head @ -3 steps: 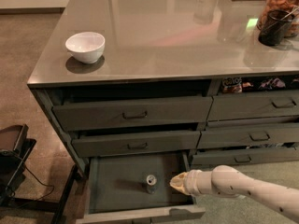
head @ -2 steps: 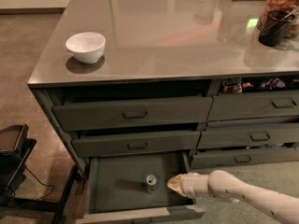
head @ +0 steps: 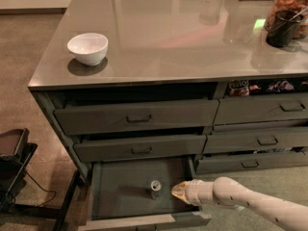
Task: Pick redbull can from bottom drawer and place on counter
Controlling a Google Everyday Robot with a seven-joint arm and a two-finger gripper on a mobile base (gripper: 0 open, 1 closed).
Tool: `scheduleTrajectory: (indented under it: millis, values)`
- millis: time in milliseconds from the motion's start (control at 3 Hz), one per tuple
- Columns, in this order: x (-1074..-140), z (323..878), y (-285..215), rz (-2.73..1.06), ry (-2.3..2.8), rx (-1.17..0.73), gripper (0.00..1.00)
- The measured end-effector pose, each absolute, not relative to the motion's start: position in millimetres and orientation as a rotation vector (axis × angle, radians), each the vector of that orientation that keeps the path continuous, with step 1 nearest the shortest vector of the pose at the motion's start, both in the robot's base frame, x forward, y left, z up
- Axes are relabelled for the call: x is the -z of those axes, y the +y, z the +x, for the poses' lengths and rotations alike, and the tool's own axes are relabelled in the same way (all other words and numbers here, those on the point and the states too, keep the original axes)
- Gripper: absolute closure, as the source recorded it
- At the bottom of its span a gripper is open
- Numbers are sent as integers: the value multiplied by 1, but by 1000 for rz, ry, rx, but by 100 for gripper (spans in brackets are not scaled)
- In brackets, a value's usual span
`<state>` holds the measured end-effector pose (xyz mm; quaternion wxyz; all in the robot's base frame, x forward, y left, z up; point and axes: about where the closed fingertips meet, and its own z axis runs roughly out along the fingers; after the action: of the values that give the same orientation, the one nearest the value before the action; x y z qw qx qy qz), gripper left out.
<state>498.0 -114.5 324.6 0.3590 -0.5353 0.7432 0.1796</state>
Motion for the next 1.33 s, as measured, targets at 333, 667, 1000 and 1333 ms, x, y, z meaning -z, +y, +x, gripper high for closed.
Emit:
scheduleTrajectory:
  millis: [333,667,1000,1333]
  values:
    - [-307,504,-109,-1400,1890,-469,81]
    - [-290,511,-100,-1419,1866,-491,58]
    - [-277,519,-91,-1436,1842,-505,44]
    - [-266,525,-82,-1452,1822,-510,41]
